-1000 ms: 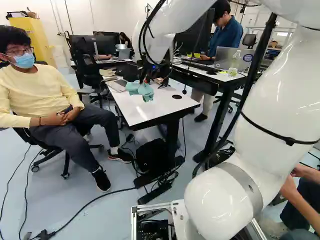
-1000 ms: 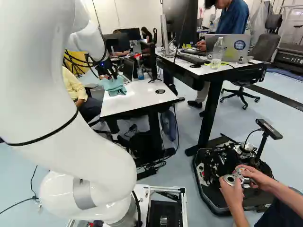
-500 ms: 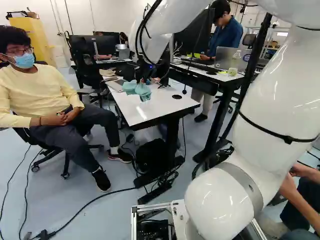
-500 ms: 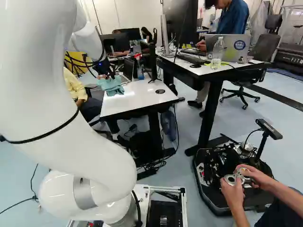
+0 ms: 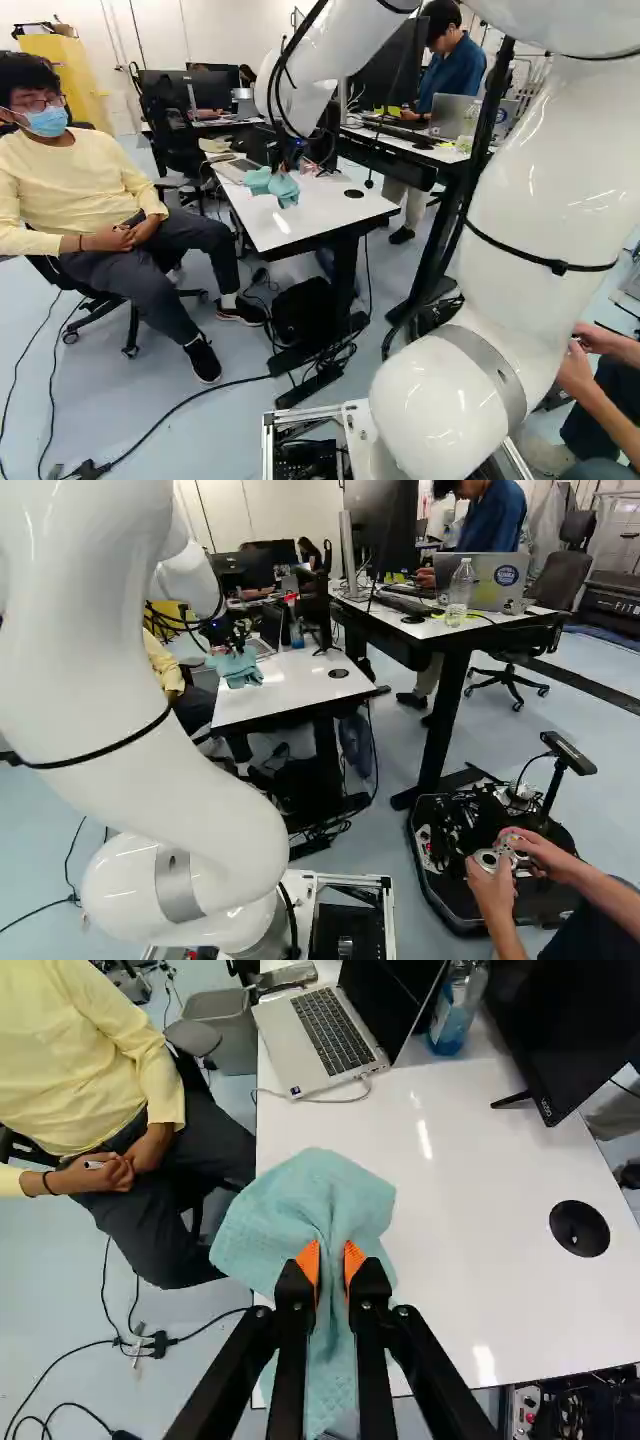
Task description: Clean the table with the green towel
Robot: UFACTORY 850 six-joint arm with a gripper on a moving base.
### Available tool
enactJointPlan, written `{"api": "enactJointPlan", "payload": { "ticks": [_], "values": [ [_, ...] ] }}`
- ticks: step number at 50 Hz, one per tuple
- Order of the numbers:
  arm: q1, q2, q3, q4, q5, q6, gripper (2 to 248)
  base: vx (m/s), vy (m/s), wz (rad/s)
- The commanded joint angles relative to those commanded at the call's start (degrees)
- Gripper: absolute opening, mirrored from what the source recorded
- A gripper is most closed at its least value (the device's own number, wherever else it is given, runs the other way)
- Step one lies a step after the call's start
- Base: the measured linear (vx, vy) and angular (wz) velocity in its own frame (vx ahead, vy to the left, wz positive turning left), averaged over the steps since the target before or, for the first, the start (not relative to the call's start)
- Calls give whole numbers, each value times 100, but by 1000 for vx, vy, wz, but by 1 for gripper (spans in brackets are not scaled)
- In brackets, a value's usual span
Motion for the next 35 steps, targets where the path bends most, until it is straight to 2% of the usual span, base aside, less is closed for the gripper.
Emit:
{"api": "enactJointPlan", "payload": {
  "ticks": [35],
  "values": [
    [137, -315, 154, 0, 737, 0, 51, 0, 0, 0]
  ]
}}
